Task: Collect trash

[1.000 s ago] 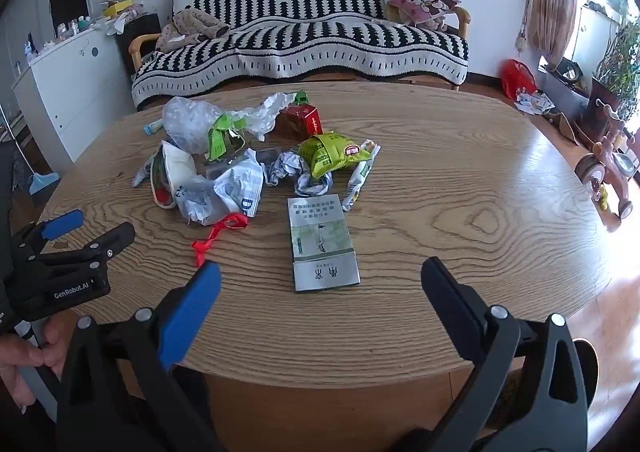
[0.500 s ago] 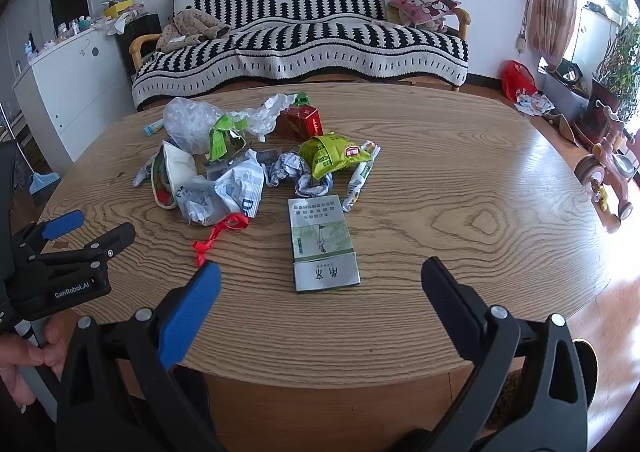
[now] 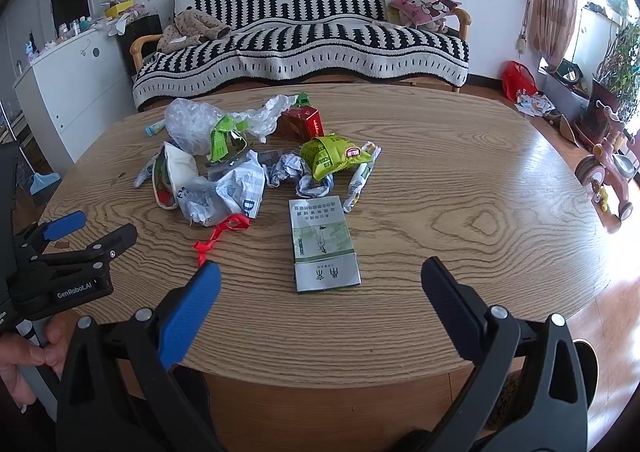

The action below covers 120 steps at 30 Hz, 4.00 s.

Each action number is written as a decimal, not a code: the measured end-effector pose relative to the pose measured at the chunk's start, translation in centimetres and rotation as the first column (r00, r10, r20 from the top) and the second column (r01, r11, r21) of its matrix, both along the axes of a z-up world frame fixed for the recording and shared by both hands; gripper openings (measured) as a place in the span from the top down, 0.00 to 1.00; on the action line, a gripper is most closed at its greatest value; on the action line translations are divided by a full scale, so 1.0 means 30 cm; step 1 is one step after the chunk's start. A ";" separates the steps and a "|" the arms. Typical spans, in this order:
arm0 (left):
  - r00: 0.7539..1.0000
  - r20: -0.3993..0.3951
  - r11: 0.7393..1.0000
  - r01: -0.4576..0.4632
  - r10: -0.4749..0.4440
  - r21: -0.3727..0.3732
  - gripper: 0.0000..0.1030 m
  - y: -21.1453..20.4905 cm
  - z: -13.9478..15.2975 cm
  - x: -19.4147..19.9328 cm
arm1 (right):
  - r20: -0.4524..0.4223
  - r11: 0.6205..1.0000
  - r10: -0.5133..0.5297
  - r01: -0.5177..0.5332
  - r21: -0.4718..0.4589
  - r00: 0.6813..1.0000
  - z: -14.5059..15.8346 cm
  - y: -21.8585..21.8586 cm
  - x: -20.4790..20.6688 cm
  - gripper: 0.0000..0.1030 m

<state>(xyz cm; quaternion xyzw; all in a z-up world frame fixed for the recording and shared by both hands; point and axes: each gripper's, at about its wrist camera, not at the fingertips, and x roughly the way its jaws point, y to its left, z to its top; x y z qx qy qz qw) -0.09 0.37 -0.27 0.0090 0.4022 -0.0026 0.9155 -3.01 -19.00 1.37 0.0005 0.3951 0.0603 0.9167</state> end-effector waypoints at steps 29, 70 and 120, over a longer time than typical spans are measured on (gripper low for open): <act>0.999 -0.036 0.997 -0.016 0.013 -0.076 0.06 0.048 -0.005 0.027 | -0.017 1.000 0.007 -0.007 -0.007 1.000 -0.008 0.006 0.005 0.06; 1.000 0.005 0.990 0.010 -0.010 -0.140 0.47 0.077 -0.010 0.316 | -0.101 0.999 0.016 -0.012 0.048 0.995 -0.134 -0.069 0.248 0.45; 0.476 -0.199 0.515 0.765 -0.857 -0.386 0.19 -1.863 -0.340 -0.199 | -0.317 0.478 -0.819 0.874 0.085 0.479 -0.278 -1.684 -0.521 0.18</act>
